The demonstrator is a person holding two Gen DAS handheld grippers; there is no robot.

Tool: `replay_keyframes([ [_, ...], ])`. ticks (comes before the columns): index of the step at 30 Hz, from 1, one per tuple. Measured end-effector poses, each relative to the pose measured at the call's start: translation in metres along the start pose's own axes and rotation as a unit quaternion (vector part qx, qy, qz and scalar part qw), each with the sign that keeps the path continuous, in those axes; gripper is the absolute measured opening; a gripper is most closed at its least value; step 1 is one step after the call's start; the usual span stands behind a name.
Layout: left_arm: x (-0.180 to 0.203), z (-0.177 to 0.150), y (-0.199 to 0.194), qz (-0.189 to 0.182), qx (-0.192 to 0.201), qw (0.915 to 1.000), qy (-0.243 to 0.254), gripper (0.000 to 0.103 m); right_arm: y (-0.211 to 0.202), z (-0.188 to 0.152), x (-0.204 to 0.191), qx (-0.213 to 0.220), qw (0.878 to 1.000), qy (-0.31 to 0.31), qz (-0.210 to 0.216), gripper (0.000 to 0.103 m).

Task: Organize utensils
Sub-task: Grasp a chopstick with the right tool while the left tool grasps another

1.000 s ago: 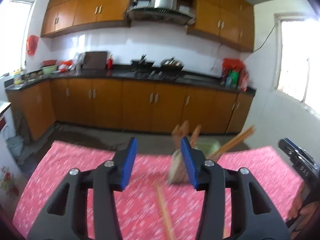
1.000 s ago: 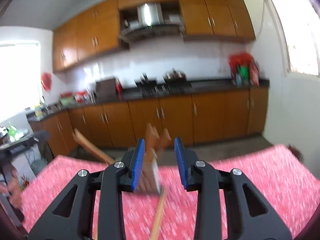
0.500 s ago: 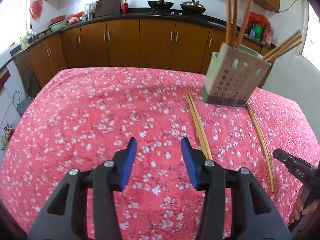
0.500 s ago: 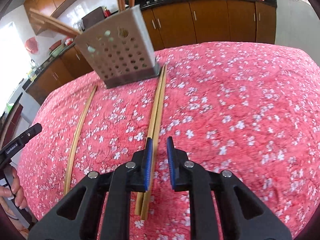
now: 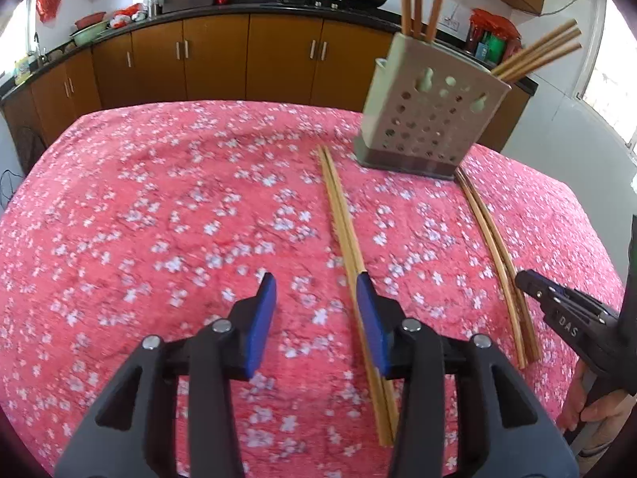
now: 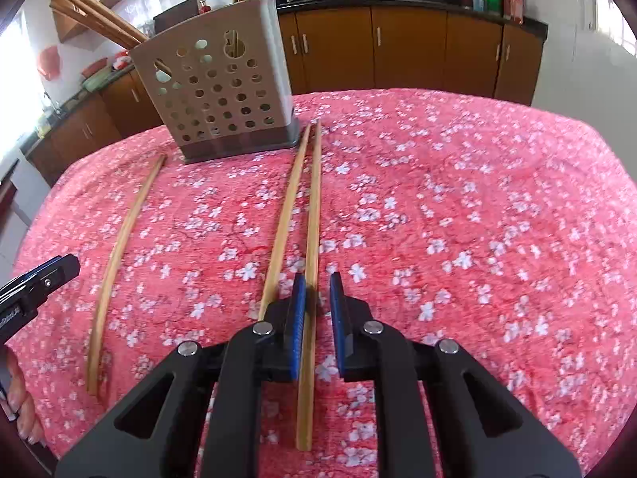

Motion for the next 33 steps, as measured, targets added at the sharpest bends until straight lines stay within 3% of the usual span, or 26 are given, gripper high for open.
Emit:
replay_keyframes([
  [7, 0.012, -0.007, 0.009, -0.005, -0.02, 0.9997, 0.015, 0.03, 0.0, -0.002, -0.001, -0.004, 1.0, -0.014, -0.001, 0.013],
  [14, 0.019, -0.012, 0.013, -0.025, -0.027, 0.9992, 0.012, 0.025, -0.002, -0.001, 0.0, -0.003, 1.0, -0.013, -0.003, 0.013],
  [18, 0.025, -0.013, 0.017, -0.018, -0.029, 0.9991, 0.026, 0.023, -0.002, -0.001, 0.0, -0.003, 1.0, -0.012, -0.002, 0.013],
  [20, 0.024, -0.013, 0.019, 0.002, -0.031, 0.9989, 0.035, 0.017, -0.002, -0.001, 0.001, -0.002, 1.0, -0.013, -0.004, 0.013],
  [22, 0.02, -0.012, 0.019, 0.011, -0.032, 0.9988, 0.035, 0.009, -0.002, 0.0, 0.003, 0.002, 1.0, -0.017, -0.011, 0.013],
  [23, 0.017, -0.011, 0.02, 0.016, -0.033, 0.9987, 0.035, 0.009, -0.002, 0.001, 0.005, 0.005, 1.0, -0.018, -0.014, 0.008],
  [28, -0.022, -0.002, 0.026, 0.043, -0.032, 0.9986, 0.002, 0.009, -0.003, 0.012, 0.03, 0.018, 0.999, 0.021, -0.028, 0.008],
  [33, -0.039, 0.001, 0.028, 0.039, -0.025, 0.9989, 0.007, 0.011, -0.003, 0.016, 0.043, 0.018, 0.999, 0.04, -0.023, 0.008],
])
Point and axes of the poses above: each gripper's, at about its wrist camera, not at the fingertips, and y roughly the way its jaws point, x to its right, z to its top, the point moved 6 cm from there along y, roughly the way its jaws point, and after that the axes turned 11 degrees about y, right-handed, at the moved point
